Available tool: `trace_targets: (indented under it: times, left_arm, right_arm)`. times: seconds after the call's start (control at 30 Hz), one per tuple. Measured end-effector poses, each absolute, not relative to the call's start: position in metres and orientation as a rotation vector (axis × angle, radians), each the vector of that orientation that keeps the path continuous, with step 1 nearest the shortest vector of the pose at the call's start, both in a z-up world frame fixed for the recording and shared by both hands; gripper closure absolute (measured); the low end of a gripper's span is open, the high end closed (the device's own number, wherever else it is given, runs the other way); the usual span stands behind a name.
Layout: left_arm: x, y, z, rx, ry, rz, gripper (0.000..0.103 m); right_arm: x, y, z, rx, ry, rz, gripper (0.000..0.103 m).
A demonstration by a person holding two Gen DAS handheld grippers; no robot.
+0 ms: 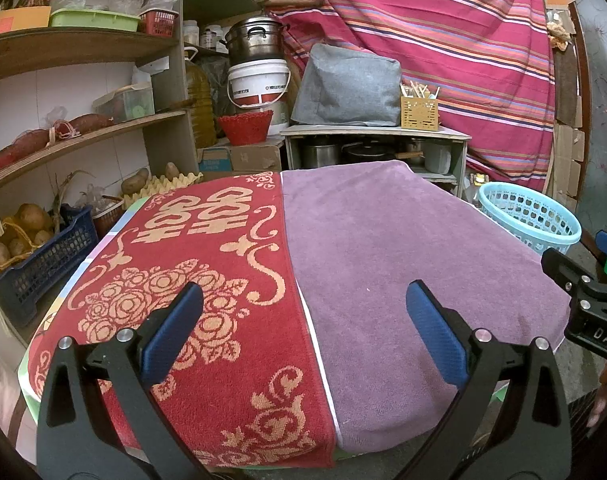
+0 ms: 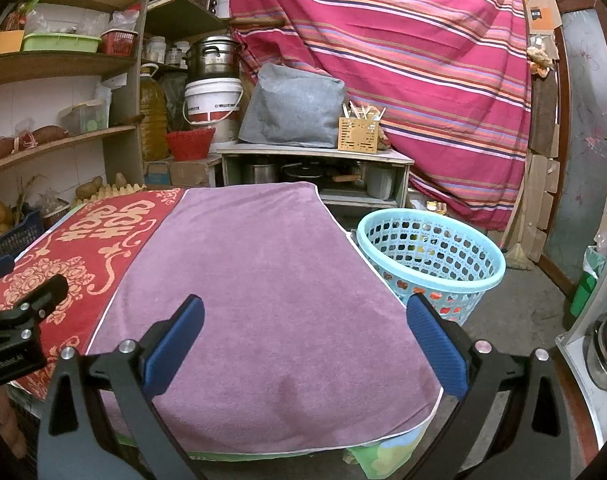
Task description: Collect trash
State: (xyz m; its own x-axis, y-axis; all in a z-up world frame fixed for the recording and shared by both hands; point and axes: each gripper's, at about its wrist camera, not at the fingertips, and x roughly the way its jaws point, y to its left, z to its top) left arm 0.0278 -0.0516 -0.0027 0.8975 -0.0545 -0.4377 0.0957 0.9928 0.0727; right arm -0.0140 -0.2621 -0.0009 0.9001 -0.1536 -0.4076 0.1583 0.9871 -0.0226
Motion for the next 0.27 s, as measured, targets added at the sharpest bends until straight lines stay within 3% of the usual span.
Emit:
trace_targets:
  times: [0.27]
  left_arm:
    - [0.0265, -0.0472, -0.0056, 0.100, 0.450, -0.076, 0.005]
  right_arm:
    - [-0.0131, -0.2632, -0.0012, 0.010, 0.423, -0.159, 0.004]
